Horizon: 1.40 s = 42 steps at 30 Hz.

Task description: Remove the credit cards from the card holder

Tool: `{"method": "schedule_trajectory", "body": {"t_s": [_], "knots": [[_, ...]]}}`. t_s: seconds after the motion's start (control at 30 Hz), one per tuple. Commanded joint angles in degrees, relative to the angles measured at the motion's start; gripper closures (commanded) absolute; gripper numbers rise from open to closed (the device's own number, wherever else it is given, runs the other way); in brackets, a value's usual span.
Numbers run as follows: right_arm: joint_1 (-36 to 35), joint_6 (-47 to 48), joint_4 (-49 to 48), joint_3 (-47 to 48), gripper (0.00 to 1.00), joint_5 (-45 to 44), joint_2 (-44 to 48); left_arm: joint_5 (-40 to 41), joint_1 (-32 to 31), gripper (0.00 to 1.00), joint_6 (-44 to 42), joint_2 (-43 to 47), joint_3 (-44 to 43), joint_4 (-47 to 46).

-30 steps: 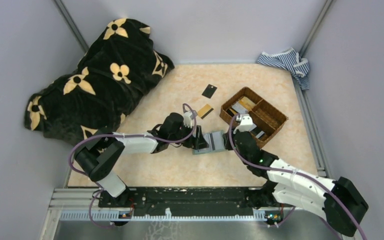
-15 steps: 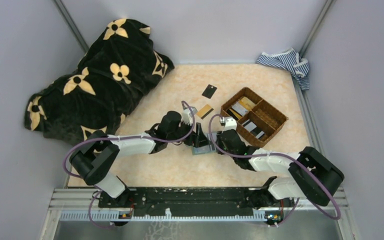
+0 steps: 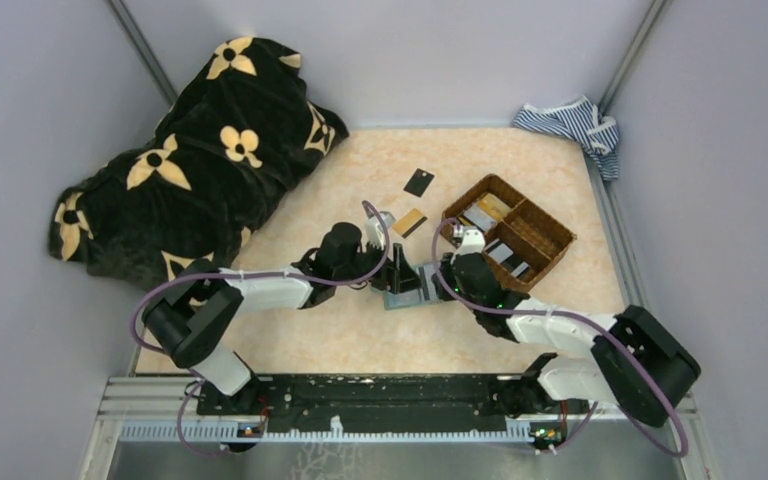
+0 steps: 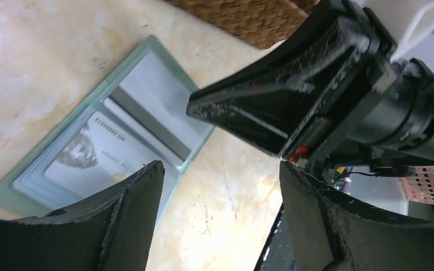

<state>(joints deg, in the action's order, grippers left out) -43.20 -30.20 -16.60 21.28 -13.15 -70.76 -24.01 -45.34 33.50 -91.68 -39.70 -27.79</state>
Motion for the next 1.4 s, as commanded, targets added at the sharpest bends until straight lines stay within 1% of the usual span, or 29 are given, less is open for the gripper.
{"method": "schedule_trajectory", "body": {"t_s": [0.0,0.17,0.3,0.4,0.57,0.67,0.8,1.07,1.17,1.37], "knots": [[3.6,-2.6,1.1,-1.4,0.9,-4.2,6.3,-3.1,-0.9,0.2,2.8,-2.1,-0.9,-8.6],[4.8,-1.4,3.4,-1.6,0.91,-4.4,5.3,-4.4,-1.6,0.2,5.0,-7.9,-3.9,-12.5],[4.8,-2.6,1.0,-2.8,0.93,-1.7,3.1,-4.6,-1.8,0.2,8.0,-12.1,-3.9,-16.5],[4.7,-3.1,-0.6,-3.3,0.93,-0.6,2.1,-3.3,-1.9,0.2,8.1,-13.3,-3.3,-16.3],[4.8,-2.7,-1.2,-3.1,0.94,0.0,-0.4,0.9,-1.9,0.2,5.8,-12.9,-3.2,-9.1],[4.8,-2.8,-2.0,-3.1,0.95,1.0,-1.2,4.0,-1.8,0.2,4.4,-12.3,-4.0,-2.6],[4.8,-2.8,-2.9,-3.1,0.96,2.5,-1.6,8.5,-1.9,0.2,1.6,-11.4,-6.7,8.1],[4.7,-2.8,-3.9,-3.3,0.96,3.5,-2.0,17.0,-2.3,0.2,-3.6,-10.1,-12.5,22.7],[4.8,-2.9,-4.1,-3.4,0.97,3.7,-2.1,17.8,-2.6,0.21,-4.4,-10.2,-14.2,25.4],[4.8,-2.7,-4.2,-3.7,0.97,3.9,-1.4,18.2,-3.5,0.21,-4.6,-9.2,-15.0,26.4]]}}
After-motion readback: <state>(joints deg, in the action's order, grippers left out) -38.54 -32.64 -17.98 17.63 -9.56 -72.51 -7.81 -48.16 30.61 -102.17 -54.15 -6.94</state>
